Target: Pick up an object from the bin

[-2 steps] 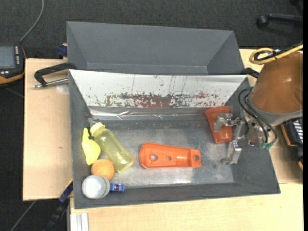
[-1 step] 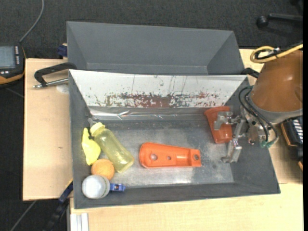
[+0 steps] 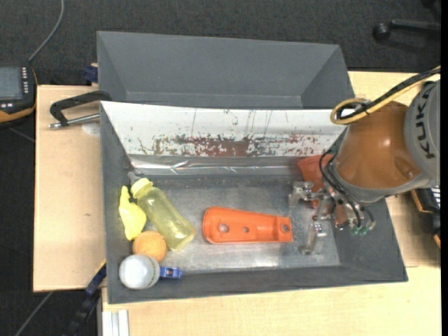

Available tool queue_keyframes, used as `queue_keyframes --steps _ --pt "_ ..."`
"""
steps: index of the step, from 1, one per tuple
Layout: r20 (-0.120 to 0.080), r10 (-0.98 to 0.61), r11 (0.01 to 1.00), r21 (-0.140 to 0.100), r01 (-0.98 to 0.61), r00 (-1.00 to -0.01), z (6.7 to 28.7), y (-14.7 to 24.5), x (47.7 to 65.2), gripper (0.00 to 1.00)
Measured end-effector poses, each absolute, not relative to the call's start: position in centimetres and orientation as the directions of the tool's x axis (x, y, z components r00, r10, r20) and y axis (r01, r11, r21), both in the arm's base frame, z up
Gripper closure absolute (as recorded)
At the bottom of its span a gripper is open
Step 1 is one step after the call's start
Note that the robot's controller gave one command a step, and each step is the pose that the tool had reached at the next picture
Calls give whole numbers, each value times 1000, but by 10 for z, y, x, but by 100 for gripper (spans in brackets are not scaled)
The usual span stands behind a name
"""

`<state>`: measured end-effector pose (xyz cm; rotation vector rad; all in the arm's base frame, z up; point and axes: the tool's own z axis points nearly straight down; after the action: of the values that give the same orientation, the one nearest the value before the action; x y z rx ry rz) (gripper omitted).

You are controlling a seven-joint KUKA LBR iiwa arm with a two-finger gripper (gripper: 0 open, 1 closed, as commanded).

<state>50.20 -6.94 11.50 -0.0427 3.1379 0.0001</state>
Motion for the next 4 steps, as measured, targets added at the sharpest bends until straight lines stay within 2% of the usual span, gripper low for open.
queue_keyframes --steps 1,2,3,4 --pt "-3 -43 999 2 -43 -999 78 -46 525 0" --pt "-7 -48 999 2 -48 -999 71 -41 549 0" --pt "-4 -232 973 2 -232 -973 70 -6 517 100" --pt "-4 -232 973 2 -232 -973 70 -6 517 100"
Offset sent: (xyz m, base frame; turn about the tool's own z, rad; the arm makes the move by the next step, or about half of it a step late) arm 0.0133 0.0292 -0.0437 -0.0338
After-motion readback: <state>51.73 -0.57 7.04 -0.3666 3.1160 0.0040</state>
